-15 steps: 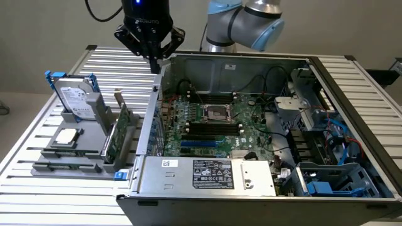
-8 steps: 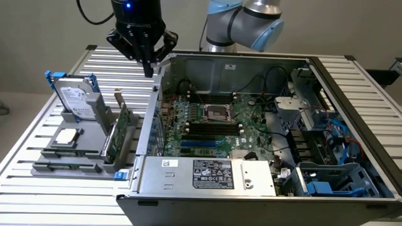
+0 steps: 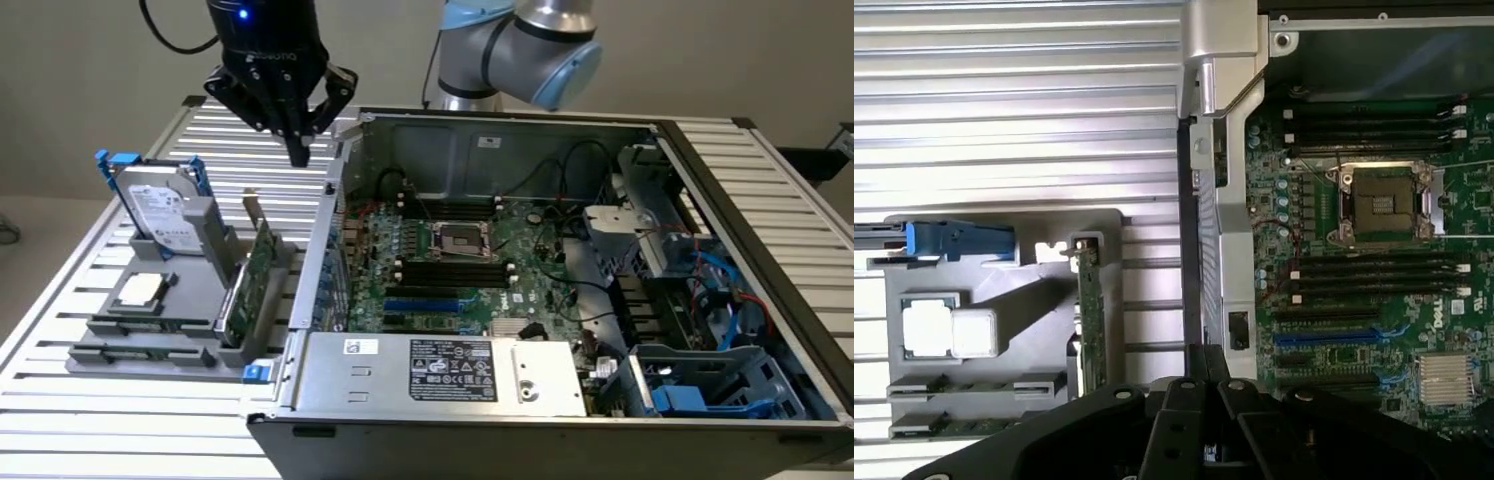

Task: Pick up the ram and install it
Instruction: 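Reach for the ram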

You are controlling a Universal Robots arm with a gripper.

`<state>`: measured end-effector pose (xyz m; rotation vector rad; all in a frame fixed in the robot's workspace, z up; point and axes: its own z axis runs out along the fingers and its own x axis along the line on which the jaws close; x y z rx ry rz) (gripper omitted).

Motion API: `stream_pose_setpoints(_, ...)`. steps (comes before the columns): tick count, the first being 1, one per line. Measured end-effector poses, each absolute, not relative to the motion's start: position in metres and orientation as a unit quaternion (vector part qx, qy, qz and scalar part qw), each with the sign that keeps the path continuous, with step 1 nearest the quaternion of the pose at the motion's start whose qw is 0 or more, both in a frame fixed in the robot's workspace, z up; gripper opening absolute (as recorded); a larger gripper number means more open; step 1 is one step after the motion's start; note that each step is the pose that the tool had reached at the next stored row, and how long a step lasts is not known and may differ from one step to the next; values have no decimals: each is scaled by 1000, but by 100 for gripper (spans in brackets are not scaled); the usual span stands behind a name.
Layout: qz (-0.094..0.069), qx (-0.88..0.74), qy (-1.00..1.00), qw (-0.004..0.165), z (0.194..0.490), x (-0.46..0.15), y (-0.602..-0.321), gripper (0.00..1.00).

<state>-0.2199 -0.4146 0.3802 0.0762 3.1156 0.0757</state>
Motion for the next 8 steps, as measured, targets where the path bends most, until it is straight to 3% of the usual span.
stream_pose_setpoints(8,24,15,1000,12,380,-237,-422,11)
